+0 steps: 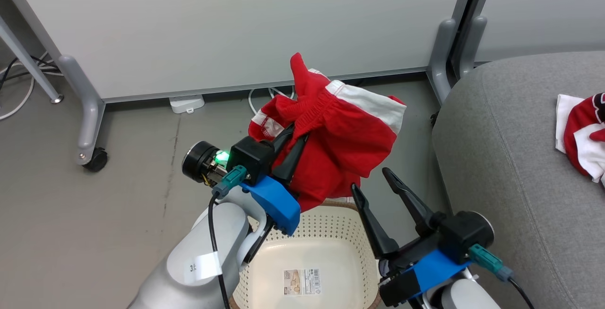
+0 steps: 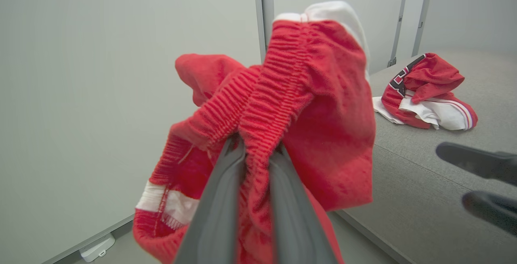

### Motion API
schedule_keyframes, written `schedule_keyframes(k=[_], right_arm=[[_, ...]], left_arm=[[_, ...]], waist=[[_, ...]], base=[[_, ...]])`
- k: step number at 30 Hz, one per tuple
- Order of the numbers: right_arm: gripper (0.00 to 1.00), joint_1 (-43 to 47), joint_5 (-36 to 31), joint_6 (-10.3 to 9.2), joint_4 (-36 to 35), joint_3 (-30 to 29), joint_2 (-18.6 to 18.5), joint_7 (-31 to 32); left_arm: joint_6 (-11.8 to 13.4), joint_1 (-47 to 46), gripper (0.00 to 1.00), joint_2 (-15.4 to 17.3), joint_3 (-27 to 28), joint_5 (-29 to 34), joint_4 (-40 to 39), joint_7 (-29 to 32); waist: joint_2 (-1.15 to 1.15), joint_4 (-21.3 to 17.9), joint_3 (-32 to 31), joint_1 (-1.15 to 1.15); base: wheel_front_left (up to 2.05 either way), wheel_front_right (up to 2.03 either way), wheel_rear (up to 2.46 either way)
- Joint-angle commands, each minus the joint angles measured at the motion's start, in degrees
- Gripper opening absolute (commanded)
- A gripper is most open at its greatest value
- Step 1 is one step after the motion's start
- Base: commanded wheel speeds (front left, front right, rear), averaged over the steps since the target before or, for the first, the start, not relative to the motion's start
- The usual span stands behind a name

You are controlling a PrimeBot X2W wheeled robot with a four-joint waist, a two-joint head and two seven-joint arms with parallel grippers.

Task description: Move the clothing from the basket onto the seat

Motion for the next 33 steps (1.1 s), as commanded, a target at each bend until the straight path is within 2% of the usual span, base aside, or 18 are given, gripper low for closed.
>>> schedule_keyframes(k=[1,13,22,27,33], right_arm=[[1.00,-0.79,-0.47,0.01,0.22,0.29,-0.04,-0.22],[1.00,-10.81,-5.65,0.01,11.07,7.87,-0.27,-0.22],[1.00,-17.42,-14.87,0.01,17.54,5.96,-0.04,-0.22],[1.00,-19.46,-16.13,0.01,20.48,6.60,-0.05,-0.22],[1.00,-21.52,-14.54,0.01,21.89,6.89,-0.04,-0.22]], left_arm=[[-0.15,-1.01,0.00,-0.08,0.07,0.04,0.13,-0.29],[-0.69,-3.08,0.00,-1.87,-0.62,0.76,-0.03,-0.29],[-0.84,-4.85,0.00,-2.85,-1.54,0.53,-0.67,-0.29],[-0.91,-5.10,0.00,-3.10,-2.25,-0.04,-1.34,-0.29],[-0.36,-5.70,0.00,-3.13,-4.16,-1.96,-3.29,-0.29]], waist=[[0.00,0.15,0.15,0.00],[0.00,2.13,2.46,0.00],[0.00,3.68,4.41,0.00],[0.00,4.35,5.13,0.00],[0.00,4.83,5.89,0.00]], base=[[0.00,0.00,0.00],[0.00,0.00,0.00],[0.00,0.00,0.00],[0.00,0.00,0.00],[0.00,0.00,0.00]])
